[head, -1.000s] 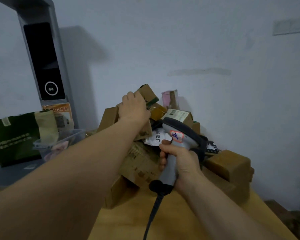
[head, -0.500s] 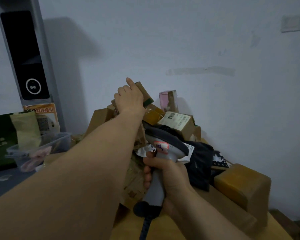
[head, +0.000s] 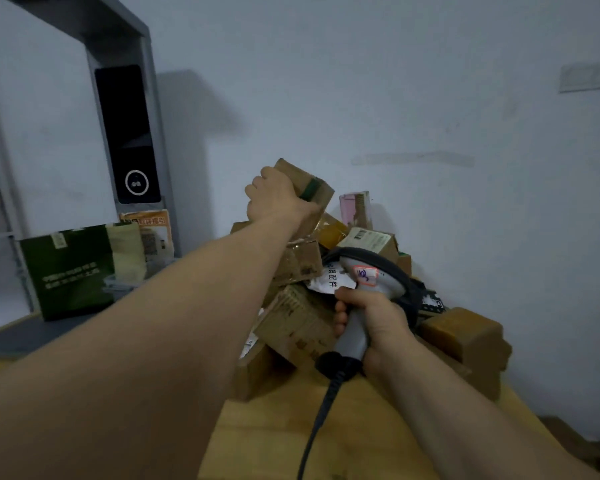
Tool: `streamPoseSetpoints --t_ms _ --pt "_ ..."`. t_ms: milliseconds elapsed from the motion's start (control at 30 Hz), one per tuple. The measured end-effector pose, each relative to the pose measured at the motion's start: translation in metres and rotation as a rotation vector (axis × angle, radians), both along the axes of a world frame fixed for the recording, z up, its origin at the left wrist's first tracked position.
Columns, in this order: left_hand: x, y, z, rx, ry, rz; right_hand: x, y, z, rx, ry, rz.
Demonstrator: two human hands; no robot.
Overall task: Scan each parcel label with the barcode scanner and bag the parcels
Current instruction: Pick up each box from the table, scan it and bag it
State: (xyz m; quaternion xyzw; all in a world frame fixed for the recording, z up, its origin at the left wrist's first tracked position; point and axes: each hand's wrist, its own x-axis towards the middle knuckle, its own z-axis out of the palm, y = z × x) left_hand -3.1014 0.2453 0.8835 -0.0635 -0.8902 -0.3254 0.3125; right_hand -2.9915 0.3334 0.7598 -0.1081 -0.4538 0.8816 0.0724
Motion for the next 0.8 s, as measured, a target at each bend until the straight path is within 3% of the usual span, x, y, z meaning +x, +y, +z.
streamPoseSetpoints --t_ms 100,233,333,400,467,667,800 --pt "0.034 -0.034 0.0 0.282 -0.088 -0.061 0.034 -0.011 -0.002 -0.05 0.012 -0.025" --pt "0.095 -0.083 -0.023 0.832 -0.254 -0.333 0.08 -0.032 -0.008 -0.053 0.045 0.013" --pt "0.139 -0.123 -0.054 1.05 -0.38 -0.489 0.113 -0.051 -0.009 -0.008 0.087 0.045" --pt "0.162 -0.15 -0.076 1.089 -0.387 -0.526 0.132 -0.063 -0.011 0.049 0.12 0.053" --pt "0.18 -0.177 -0.096 0.919 -0.296 -0.465 0.148 -0.075 -0.015 0.093 0.141 0.062" --pt "0.222 -0.236 -0.182 0.062 0.055 -0.135 0.177 -0.097 -0.038 0.151 0.113 0.133" --pt "0.229 -0.242 -0.245 -0.494 0.112 -0.022 0.178 -0.101 -0.059 0.139 0.053 0.146"
